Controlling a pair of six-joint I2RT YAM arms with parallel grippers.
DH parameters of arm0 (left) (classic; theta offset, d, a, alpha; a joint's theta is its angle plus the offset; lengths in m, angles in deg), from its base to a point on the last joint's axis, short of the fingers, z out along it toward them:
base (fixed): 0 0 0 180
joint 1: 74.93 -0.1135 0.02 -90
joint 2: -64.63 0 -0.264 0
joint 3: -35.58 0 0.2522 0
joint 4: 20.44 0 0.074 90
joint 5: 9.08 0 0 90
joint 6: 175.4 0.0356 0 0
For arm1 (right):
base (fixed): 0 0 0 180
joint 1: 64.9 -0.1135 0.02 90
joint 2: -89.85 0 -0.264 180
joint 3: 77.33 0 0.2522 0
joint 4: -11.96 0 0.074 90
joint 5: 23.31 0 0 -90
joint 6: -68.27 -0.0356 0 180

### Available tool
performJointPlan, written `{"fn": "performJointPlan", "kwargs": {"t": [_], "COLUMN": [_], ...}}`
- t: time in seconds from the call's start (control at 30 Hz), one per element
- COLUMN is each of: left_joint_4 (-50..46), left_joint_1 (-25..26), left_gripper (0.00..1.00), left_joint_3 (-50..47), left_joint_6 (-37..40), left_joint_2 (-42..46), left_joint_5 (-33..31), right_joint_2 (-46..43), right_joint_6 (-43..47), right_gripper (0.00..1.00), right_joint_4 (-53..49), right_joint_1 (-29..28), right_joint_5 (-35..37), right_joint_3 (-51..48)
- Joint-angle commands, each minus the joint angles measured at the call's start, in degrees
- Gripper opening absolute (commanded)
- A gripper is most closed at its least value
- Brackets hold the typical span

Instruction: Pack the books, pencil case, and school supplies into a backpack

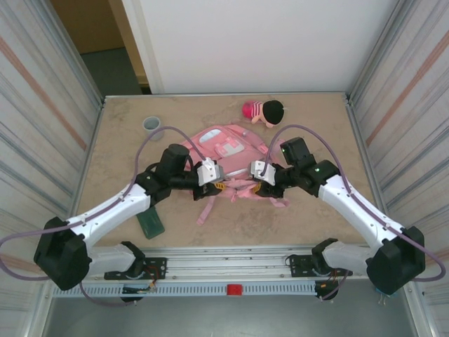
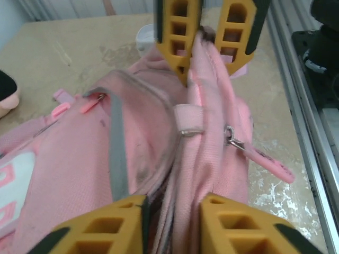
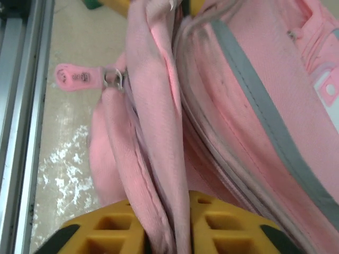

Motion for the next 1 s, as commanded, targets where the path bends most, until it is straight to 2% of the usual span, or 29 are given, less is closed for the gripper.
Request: {"fn": "performJointPlan", "kwargs": {"t": [0.0,0.1,0.17,0.23,0.33,0.43,0.53,0.67,0.97], "left_joint_4": [3.4,4.9,5.2,5.8,5.7,5.5,6.0,6.7,5.8], "left_joint_1": [0.7,0.7,0.7,0.6,0.5,0.0,-1.1,-1.3,-1.6], "left_gripper": [0.06,0.02,0.01,0.0,0.0,0.0,0.0,0.0,0.0], "left_joint_3": [1.9,1.2,0.7,0.2,0.1,0.2,0.3,0.8,2.5], "left_joint_6": [-9.8,-17.1,-21.1,-23.6,-24.6,-27.1,-30.2,-31.6,-33.1], "left_joint_2": [-0.6,-0.6,-0.5,-0.4,-0.4,-0.5,-0.8,-2.1,-3.2], "left_joint_5": [2.6,2.2,1.5,1.4,3.2,3.4,4.6,7.9,9.5], "right_joint_2": [-3.7,-6.5,-8.7,-11.6,-14.7,-17.3,-17.9,-13.0,3.6], "right_joint_6": [-11.3,-29.8,-44.7,-55.0,-65.3,-76.0,-85.6,-91.0,-94.3], "right_gripper": [0.39,0.47,0.55,0.55,0.55,0.53,0.5,0.5,0.49], "right_joint_4": [7.4,9.4,7.5,2.7,-4.6,-9.5,-7.7,-1.5,-4.8], "right_joint_1": [-0.8,-1.6,-3.2,-5.0,-9.0,-16.6,-25.8,-34.1,-34.2], "right_joint_5": [-1.8,5.6,15.9,23.0,28.9,35.9,41.6,48.9,53.4], "right_joint_3": [2.5,1.7,1.8,2.6,3.7,3.7,2.0,1.6,10.2]}}
